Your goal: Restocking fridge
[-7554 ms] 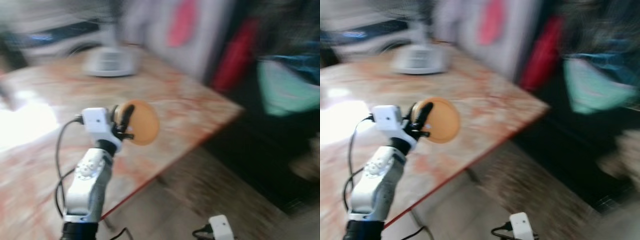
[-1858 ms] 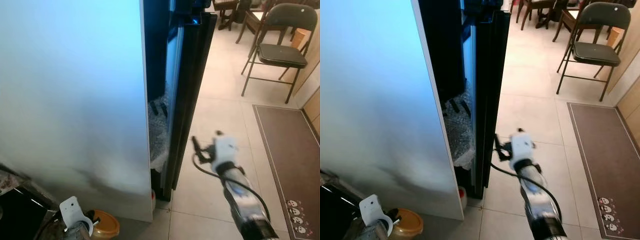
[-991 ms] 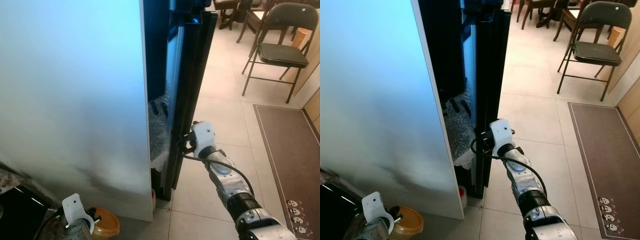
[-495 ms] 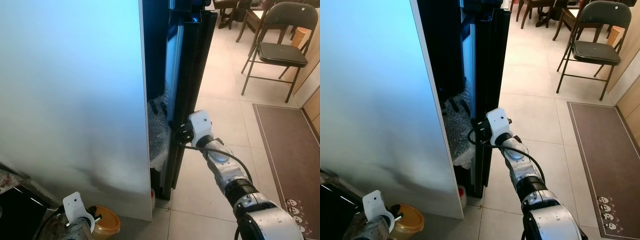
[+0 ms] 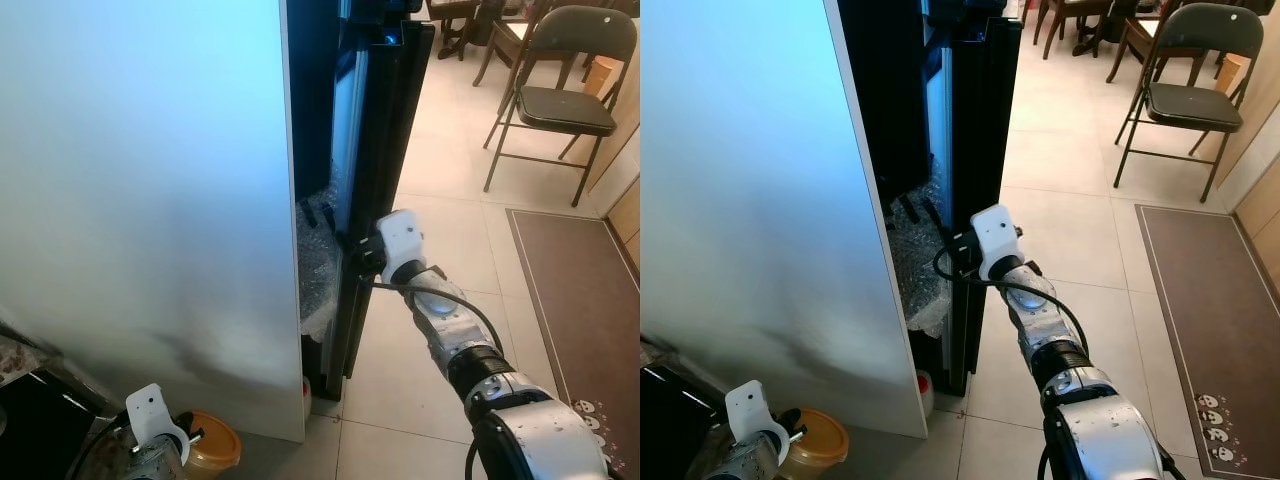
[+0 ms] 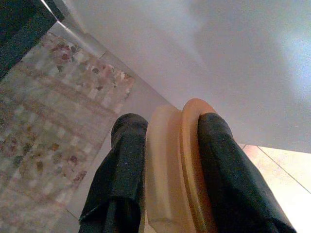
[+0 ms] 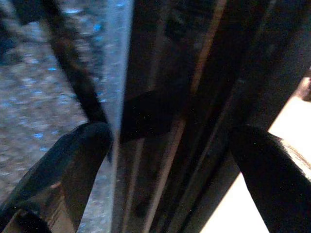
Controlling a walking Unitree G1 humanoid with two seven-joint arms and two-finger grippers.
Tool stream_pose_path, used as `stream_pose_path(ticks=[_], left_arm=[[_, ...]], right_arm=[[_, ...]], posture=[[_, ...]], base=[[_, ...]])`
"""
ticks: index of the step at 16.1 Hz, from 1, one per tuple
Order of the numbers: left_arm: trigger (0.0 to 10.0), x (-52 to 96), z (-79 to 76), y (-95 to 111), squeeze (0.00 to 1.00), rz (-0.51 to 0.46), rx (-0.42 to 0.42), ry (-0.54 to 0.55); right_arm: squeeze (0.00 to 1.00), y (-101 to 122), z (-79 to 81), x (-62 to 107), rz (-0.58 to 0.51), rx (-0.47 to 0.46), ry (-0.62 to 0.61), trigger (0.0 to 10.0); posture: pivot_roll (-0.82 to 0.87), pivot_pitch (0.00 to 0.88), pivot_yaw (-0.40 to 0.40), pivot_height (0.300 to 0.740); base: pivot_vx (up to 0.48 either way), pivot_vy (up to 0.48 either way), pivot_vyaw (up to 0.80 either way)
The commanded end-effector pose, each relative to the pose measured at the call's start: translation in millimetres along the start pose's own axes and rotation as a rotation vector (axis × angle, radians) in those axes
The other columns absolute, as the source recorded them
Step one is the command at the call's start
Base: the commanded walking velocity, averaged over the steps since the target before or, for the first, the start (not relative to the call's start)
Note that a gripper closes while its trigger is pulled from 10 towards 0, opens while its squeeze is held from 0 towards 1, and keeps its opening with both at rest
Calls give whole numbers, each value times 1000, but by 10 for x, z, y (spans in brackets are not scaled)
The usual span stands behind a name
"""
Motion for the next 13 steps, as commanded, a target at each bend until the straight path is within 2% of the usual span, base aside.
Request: stream_pose_path(ticks=[1, 5, 13], left_arm=[[10000, 1, -10, -16, 0, 5, -18, -5], [10000, 3, -11, -28, 0, 8, -24, -6], [10000, 11, -26, -69, 0, 17, -47, -12]], right_arm=[[0, 47, -84, 2, -20, 5, -42, 10000], [0, -19, -230, 94, -30, 6, -138, 10000], [0, -304, -512, 424, -6, 15, -333, 10000]], posture=[[-108, 32, 11, 740], [-112, 33, 12, 740], [-118, 34, 14, 740]], base=[[0, 0, 0], [0, 0, 0], [0, 0, 0]])
Point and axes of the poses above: a point about 5 cm out from each wrist's last joint towards the gripper, its own x axis pointing back from the gripper into the wrist, its own y axis along the axis of the wrist's last joint, z = x × y, the point moved 1 cm from there along -x, pointing out of the wrist towards the gripper, and after that the axes turned 8 degrees about -x, right-handed, at the moved point
